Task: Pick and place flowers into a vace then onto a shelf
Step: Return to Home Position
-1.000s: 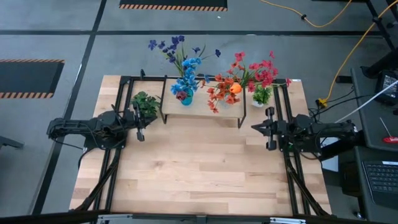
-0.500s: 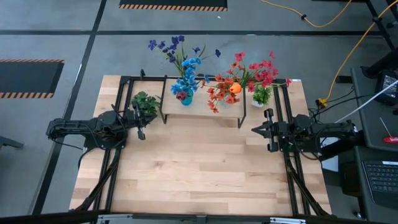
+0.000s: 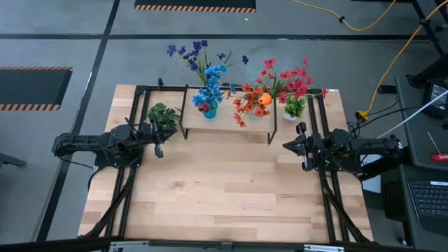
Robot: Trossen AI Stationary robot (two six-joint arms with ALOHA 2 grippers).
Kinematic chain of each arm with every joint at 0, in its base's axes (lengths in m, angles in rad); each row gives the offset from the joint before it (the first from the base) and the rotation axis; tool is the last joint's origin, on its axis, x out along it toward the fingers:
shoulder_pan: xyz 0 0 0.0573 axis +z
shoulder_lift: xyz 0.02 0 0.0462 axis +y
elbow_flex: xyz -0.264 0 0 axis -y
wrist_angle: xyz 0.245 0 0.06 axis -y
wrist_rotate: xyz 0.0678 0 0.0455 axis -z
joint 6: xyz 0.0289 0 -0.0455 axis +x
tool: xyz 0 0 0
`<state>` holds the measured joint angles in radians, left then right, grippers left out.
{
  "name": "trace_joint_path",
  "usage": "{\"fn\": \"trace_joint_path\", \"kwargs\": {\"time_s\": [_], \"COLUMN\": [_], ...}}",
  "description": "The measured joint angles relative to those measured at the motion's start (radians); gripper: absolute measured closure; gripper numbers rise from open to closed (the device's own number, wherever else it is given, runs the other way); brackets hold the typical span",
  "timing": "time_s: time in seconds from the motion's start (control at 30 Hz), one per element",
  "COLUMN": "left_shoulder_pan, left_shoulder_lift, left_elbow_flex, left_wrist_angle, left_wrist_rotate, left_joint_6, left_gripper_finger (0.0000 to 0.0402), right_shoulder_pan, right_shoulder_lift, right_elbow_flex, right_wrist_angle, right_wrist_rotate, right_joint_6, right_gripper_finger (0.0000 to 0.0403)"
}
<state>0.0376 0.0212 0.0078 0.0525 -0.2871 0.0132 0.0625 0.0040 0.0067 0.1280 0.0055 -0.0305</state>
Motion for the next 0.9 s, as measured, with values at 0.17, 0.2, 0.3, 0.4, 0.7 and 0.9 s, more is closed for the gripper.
{"fn": "trace_joint_path", "kwargs": {"time_s": [0.17, 0.2, 0.3, 0.4, 0.7, 0.9], "left_shoulder_pan": [0.0, 0.0, 0.0, 0.0, 0.0, 0.0], "left_shoulder_lift": [0.0, 0.0, 0.0, 0.0, 0.0, 0.0], "left_elbow_flex": [0.0, 0.0, 0.0, 0.0, 0.0, 0.0], "left_wrist_angle": [0.0, 0.0, 0.0, 0.0, 0.0, 0.0], "left_wrist_rotate": [0.0, 0.0, 0.0, 0.0, 0.0, 0.0], "left_joint_6": [0.0, 0.0, 0.0, 0.0, 0.0, 0.0], "left_gripper_finger": [0.0397, 0.0396, 0.0394, 0.0394, 0.0396, 0.0394], "right_shoulder_pan": [0.0, 0.0, 0.0, 0.0, 0.0, 0.014], "right_shoulder_lift": [0.0, 0.0, 0.0, 0.0, 0.0, -0.001], "right_elbow_flex": [0.0, 0.0, 0.0, 0.0, 0.0, 0.0], "right_wrist_angle": [0.0, 0.0, 0.001, 0.001, 0.001, 0.002], "right_wrist_rotate": [0.0, 0.0, 0.0, 0.0, 0.0, 0.0], "right_joint_6": [0.0, -0.001, 0.0, -0.002, 0.004, 0.041], "right_gripper_finger": [0.0383, 0.0383, 0.0383, 0.0383, 0.0383, 0.0383]}}
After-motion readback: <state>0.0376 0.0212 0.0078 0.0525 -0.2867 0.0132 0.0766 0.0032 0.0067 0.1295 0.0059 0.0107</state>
